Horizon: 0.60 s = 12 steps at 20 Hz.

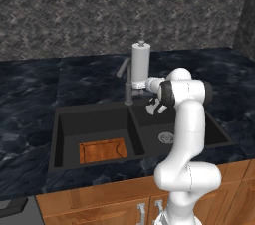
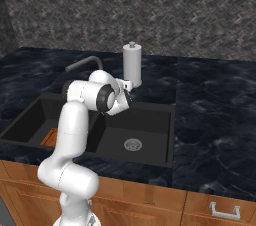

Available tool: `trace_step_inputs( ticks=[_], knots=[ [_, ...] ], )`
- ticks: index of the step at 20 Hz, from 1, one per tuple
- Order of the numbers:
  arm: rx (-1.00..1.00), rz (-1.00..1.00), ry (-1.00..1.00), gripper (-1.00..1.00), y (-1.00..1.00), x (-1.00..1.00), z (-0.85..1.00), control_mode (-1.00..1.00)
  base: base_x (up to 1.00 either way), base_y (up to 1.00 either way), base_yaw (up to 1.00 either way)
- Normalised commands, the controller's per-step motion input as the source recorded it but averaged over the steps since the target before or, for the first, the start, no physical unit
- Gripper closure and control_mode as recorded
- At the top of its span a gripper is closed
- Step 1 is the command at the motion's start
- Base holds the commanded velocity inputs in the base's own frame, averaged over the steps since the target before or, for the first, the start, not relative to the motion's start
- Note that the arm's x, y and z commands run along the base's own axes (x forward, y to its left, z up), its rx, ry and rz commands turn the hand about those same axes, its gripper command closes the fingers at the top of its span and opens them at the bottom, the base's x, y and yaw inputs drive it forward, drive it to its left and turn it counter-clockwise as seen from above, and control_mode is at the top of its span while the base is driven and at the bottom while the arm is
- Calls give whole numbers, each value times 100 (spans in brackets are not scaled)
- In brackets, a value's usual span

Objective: Turn on the sink faucet with hot water and rinse the cutting board for ten seconds, then turn off the faucet. Push the cutting board to reach the water if necessary.

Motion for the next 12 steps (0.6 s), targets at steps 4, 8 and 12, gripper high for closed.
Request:
trace_step_inputs(
  ticks=[4, 8, 12],
  knots=[
    [0, 0, 0, -100, 0, 0, 0, -100, 0, 0, 0],
    [0, 0, 0, -100, 0, 0, 0, -100, 0, 0, 0],
    [0, 0, 0, -100, 0, 0, 0, -100, 0, 0, 0]
  ],
)
